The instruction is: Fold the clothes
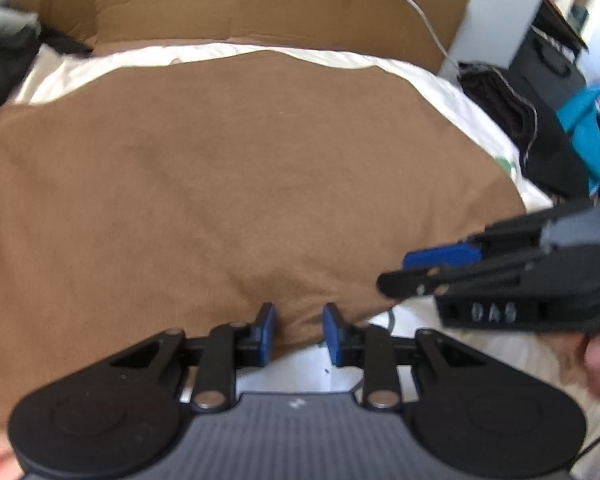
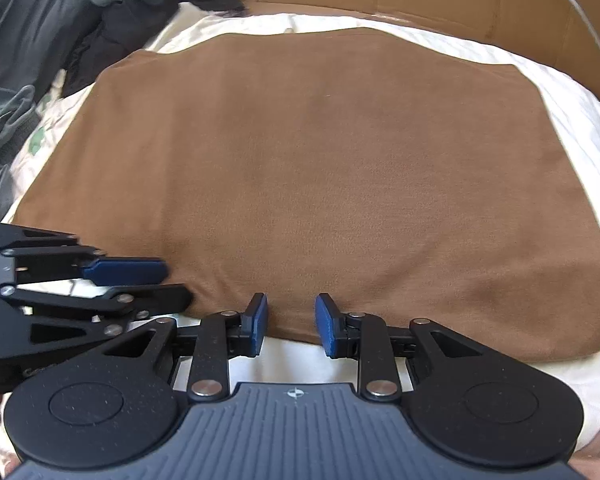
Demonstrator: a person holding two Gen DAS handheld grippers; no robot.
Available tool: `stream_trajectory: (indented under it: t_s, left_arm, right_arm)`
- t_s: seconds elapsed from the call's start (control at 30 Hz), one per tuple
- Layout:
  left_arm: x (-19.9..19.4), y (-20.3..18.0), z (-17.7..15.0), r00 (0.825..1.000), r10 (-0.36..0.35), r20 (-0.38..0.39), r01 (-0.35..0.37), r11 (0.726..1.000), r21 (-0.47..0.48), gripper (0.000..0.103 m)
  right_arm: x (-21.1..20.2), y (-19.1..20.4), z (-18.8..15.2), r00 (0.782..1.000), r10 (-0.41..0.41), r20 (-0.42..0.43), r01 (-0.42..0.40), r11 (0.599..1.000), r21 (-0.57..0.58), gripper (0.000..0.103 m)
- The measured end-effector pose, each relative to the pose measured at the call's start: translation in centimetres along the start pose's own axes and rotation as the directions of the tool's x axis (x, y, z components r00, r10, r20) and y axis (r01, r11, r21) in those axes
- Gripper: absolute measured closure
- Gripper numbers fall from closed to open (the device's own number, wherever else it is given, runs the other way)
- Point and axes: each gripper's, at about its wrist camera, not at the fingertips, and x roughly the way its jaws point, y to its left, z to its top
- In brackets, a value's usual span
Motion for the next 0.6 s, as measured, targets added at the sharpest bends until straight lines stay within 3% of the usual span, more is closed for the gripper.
stream_trajectory:
  t_s: [0.07, 0.2, 0.33, 0.5, 0.6]
  left_arm:
    - [-0.1, 0.3, 0.0, 1.0, -0.005, -0.003, 0.005, 1.0, 0.011, 0.075]
    - [-0.9, 2.1, 0.0, 1.0, 0.003, 0.0, -0.003, 0.997, -0.072, 0.082]
    - [-1.9, 4.3, -0.5, 0.999, 0.052, -0.009, -0.053, 0.988, -0.143, 0.084]
    - [-3.1, 6.5, -1.4, 0.992, 0.12, -0.03, -0.123, 0.98, -0.159, 0.084]
    - [-3.9, 7.7, -1.8, 0.988, 0.15, -0.045, -0.156, 0.969, -0.193, 0.084]
  right_arm:
    - [-0.3, -1.0, 0.0, 0.999, -0.035, 0.007, 0.034, 0.999, 0.023, 0.07]
    - [-1.0, -3.9, -0.4, 0.995, -0.101, 0.018, 0.099, 0.992, 0.081, 0.07]
    - [-1.8, -6.7, -1.2, 0.985, -0.169, 0.024, 0.164, 0.977, 0.134, 0.071]
    - [-2.3, -9.5, -2.0, 0.973, -0.23, 0.024, 0.222, 0.958, 0.184, 0.072]
    - [-2.7, -10.8, -1.8, 0.954, -0.298, 0.017, 0.287, 0.931, 0.223, 0.072]
